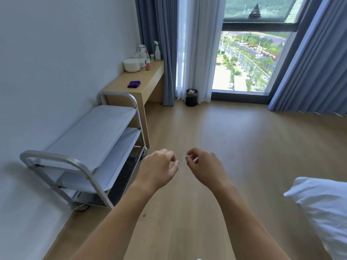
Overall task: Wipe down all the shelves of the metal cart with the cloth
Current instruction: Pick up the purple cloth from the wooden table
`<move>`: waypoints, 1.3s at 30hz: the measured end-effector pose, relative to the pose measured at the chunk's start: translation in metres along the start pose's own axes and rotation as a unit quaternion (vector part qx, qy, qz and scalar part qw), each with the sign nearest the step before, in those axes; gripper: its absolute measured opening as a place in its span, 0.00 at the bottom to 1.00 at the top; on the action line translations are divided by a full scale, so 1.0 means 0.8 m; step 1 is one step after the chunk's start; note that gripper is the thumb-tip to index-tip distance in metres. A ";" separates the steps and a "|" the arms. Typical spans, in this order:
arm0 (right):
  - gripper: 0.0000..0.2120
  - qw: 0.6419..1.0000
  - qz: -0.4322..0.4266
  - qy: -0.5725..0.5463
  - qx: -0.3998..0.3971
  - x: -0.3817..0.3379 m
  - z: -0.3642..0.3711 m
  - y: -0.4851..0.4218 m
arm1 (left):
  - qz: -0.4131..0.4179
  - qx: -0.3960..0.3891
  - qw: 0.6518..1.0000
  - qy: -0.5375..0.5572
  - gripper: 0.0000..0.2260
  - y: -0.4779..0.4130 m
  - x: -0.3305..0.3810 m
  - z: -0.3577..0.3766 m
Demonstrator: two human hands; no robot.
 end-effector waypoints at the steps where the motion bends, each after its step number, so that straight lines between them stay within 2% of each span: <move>1: 0.09 1.000 -0.012 0.003 -0.002 0.001 -0.008 -0.028 | -0.008 0.004 1.000 0.000 0.11 -0.023 0.000 0.001; 6: 0.10 0.996 -0.076 0.035 -0.015 0.008 -0.026 -0.156 | -0.051 0.044 0.998 -0.017 0.10 -0.123 -0.022 0.004; 13: 0.10 0.994 -0.067 0.039 -0.082 0.045 0.025 -0.270 | -0.106 0.015 0.994 0.003 0.09 -0.220 -0.087 0.064; 16: 0.10 0.993 -0.063 0.047 -0.086 0.051 0.047 -0.343 | -0.115 0.016 0.993 0.015 0.09 -0.285 -0.127 0.086; 27: 0.10 0.994 -0.081 0.059 -0.037 -0.006 0.094 -0.671 | -0.099 0.040 0.994 0.018 0.10 -0.581 -0.297 0.083; 33: 0.10 0.992 -0.078 0.064 -0.078 -0.012 0.145 -0.786 | -0.121 0.010 0.992 0.023 0.10 -0.662 -0.373 0.101; 39: 0.09 0.983 -0.130 0.060 -0.115 -0.023 0.202 -0.931 | -0.174 -0.001 0.985 -0.001 0.09 -0.752 -0.457 0.125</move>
Point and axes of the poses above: each hand's wrist, its own y-axis away from the middle knuckle, its own z-axis out of the palm, x = y × z, the point moved 1 cm from there along -y, towards the middle knuckle, and after that the axes turned 1 degree about -y, right-handed, at the moved point
